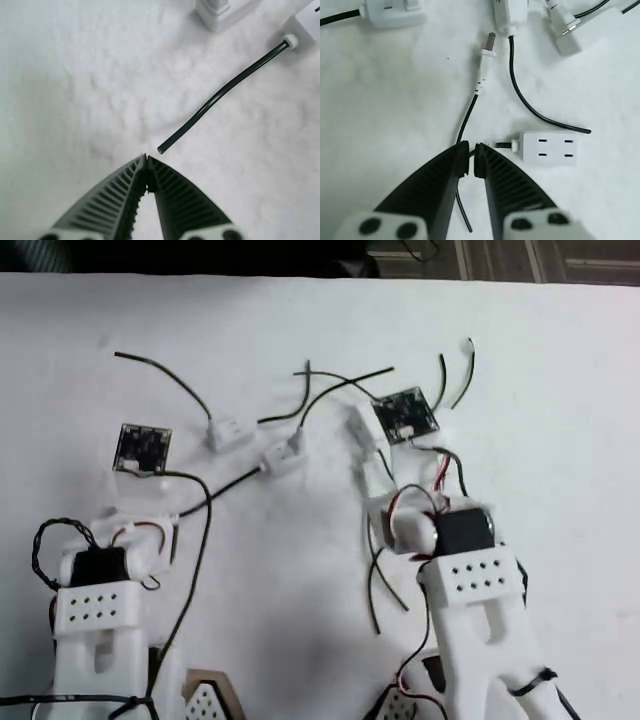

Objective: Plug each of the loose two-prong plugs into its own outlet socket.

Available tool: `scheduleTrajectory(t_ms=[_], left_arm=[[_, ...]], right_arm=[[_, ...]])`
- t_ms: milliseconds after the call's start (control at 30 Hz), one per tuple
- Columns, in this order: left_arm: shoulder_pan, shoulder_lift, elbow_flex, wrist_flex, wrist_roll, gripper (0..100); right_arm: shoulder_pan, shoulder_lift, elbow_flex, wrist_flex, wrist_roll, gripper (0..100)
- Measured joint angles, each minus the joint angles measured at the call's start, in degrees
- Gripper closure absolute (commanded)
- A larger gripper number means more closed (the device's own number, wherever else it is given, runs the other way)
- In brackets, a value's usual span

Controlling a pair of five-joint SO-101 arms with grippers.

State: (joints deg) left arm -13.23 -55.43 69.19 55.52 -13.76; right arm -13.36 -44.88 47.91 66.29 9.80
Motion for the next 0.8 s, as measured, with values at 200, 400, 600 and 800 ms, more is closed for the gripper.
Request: scheduleTrajectory(t_ms=[200,400,600,800], left_arm=[[0.00,0.00,0.00,0.00,0.00,97],[0.00,0.00,0.00,0.00,0.00,97],[0.00,0.00,0.35,0.00,0.00,97],[0.00,0.00,0.97,-0.18,0.00,97]], right_arm=[[1.67,-0.44,11.25,-17.49,0.00,87.2],[1.58,-0.44,12.66,-25.93,0.00,85.8],[1.41,4.75,10.55,-32.26,0.00,87.2],[1.32,20.40,0.62,-32.70,0.00,87.2]])
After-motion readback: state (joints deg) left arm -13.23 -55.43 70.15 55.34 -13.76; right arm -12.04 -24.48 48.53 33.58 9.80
